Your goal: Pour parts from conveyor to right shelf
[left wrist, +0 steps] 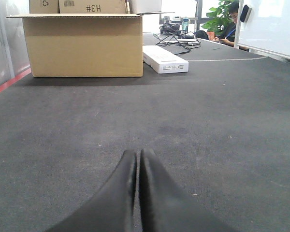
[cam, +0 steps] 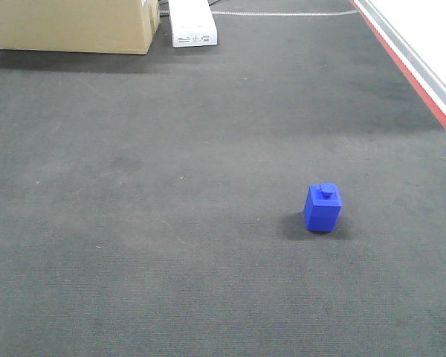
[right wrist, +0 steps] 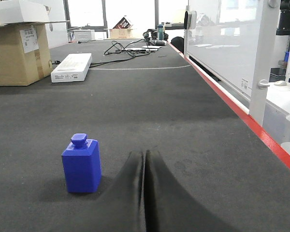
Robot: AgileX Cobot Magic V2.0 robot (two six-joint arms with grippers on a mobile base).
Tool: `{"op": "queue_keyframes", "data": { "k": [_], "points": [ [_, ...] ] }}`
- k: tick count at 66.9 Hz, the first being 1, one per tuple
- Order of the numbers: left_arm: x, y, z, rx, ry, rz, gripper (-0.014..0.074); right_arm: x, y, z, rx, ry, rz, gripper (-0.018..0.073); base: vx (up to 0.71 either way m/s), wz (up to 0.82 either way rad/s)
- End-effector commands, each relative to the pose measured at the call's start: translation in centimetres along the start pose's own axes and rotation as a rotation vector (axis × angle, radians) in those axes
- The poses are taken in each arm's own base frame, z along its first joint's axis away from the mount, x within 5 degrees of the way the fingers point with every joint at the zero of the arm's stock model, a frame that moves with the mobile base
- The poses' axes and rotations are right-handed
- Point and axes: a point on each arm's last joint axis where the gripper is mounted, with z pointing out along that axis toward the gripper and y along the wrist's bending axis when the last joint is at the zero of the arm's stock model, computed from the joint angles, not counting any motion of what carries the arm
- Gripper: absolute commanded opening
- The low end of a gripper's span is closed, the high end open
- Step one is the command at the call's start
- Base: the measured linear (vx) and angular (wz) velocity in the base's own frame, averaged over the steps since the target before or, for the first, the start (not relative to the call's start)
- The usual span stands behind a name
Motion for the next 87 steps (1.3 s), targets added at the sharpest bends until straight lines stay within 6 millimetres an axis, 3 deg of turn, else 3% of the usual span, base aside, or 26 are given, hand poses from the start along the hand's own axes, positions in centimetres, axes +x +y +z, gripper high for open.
{"op": "queue_keyframes", "data": {
  "k": [1,74,87],
  "points": [
    [-1.44,-0.07,-0.25,0.010,-0.110,-0.014,-0.0006,-0.45,0.03,-0.06,-0.003,-0.076,-0.012,-0.0009,0.00,0.00],
    [-1.44,-0.07,-0.25,0.010,-0.110,-0.014,-0.0006,-0.46,0.03,-0.06,-0.003,-0.077,-0.012,-0.0009,0.00,0.00],
    [-1.44,-0.07,-0.25,0.010,-0.110,-0.014,-0.0006,-1.38,0.08,-0.17,-0.008,-0.170,-0.010,-0.0009,0.00,0.00]
  ]
}}
